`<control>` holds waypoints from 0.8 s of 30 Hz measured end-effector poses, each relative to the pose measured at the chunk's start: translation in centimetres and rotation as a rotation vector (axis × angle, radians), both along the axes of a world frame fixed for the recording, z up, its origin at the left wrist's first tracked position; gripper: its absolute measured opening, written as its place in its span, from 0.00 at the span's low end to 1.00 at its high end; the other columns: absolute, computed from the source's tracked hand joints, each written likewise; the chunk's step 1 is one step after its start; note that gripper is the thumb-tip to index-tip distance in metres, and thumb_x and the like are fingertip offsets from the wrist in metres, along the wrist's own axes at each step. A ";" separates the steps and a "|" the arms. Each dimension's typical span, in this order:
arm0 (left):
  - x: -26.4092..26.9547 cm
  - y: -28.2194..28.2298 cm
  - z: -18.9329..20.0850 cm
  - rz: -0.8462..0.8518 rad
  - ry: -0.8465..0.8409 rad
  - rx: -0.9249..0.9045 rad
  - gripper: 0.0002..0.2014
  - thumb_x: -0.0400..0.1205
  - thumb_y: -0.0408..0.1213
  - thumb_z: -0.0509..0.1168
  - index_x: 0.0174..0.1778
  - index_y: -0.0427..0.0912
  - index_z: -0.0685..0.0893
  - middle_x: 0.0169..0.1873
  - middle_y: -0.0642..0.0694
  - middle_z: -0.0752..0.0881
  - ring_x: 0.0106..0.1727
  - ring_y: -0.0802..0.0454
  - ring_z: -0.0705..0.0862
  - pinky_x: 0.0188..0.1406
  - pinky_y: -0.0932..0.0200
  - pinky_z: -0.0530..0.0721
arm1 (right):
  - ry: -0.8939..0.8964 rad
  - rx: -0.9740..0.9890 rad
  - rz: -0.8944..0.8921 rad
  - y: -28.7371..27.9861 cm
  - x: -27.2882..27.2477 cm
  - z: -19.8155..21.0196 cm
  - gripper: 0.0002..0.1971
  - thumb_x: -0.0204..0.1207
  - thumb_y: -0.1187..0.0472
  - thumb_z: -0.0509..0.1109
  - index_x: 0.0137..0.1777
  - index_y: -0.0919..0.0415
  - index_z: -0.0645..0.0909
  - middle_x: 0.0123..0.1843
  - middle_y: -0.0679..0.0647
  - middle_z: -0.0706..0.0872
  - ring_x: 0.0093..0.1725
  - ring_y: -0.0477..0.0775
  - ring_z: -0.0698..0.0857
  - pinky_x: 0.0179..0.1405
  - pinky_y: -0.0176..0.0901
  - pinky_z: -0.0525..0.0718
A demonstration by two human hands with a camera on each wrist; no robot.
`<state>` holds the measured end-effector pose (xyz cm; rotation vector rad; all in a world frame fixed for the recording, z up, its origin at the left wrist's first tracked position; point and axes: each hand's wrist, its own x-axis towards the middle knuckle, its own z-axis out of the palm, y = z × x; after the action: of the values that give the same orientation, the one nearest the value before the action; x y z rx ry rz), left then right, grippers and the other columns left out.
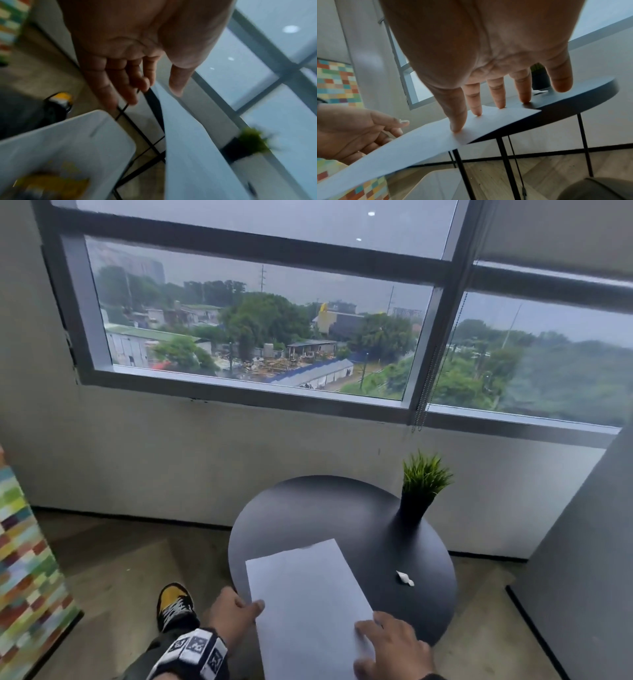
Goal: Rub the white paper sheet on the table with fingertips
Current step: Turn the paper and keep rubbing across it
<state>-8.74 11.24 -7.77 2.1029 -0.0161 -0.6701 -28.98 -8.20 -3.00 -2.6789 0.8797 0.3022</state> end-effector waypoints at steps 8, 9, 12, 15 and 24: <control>0.3 -0.6 1.5 -0.249 -0.039 -0.085 0.08 0.69 0.35 0.75 0.43 0.46 0.90 0.52 0.40 0.92 0.49 0.44 0.89 0.55 0.53 0.86 | 0.037 0.014 0.067 -0.5 1.3 -0.6 0.32 0.64 0.33 0.66 0.70 0.30 0.64 0.73 0.39 0.66 0.74 0.53 0.67 0.71 0.56 0.67; 0.3 -1.2 2.8 -0.308 -0.170 -0.004 0.07 0.71 0.38 0.73 0.44 0.48 0.89 0.51 0.45 0.92 0.50 0.45 0.88 0.54 0.55 0.85 | -0.006 0.059 0.056 -1.5 1.8 -0.5 0.34 0.66 0.33 0.67 0.74 0.32 0.64 0.75 0.41 0.67 0.75 0.54 0.68 0.72 0.55 0.68; 1.6 -3.0 7.1 -0.393 -0.451 0.051 0.12 0.73 0.51 0.65 0.45 0.53 0.88 0.44 0.52 0.91 0.47 0.47 0.87 0.48 0.58 0.84 | -0.207 0.192 -0.057 -5.9 3.9 1.3 0.36 0.73 0.41 0.71 0.80 0.49 0.65 0.74 0.54 0.75 0.69 0.55 0.78 0.66 0.43 0.76; 3.3 -4.7 11.1 -0.385 -0.490 -0.249 0.12 0.69 0.59 0.68 0.41 0.59 0.91 0.39 0.57 0.92 0.44 0.53 0.90 0.51 0.54 0.88 | -0.472 0.591 -0.251 -9.9 5.8 5.1 0.34 0.75 0.51 0.75 0.78 0.54 0.64 0.59 0.57 0.80 0.37 0.55 0.82 0.30 0.40 0.76; 4.6 -7.8 17.0 -0.255 -0.379 -0.795 0.12 0.83 0.27 0.68 0.49 0.48 0.92 0.35 0.57 0.91 0.37 0.61 0.87 0.36 0.71 0.83 | -1.134 0.688 -0.167 -10.5 5.8 14.0 0.15 0.67 0.62 0.79 0.33 0.59 0.72 0.32 0.61 0.77 0.29 0.54 0.75 0.23 0.41 0.71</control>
<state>-4.16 3.44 9.23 1.4256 -0.6627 -0.3137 -23.19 -18.72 11.02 -1.6687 0.4645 -0.7515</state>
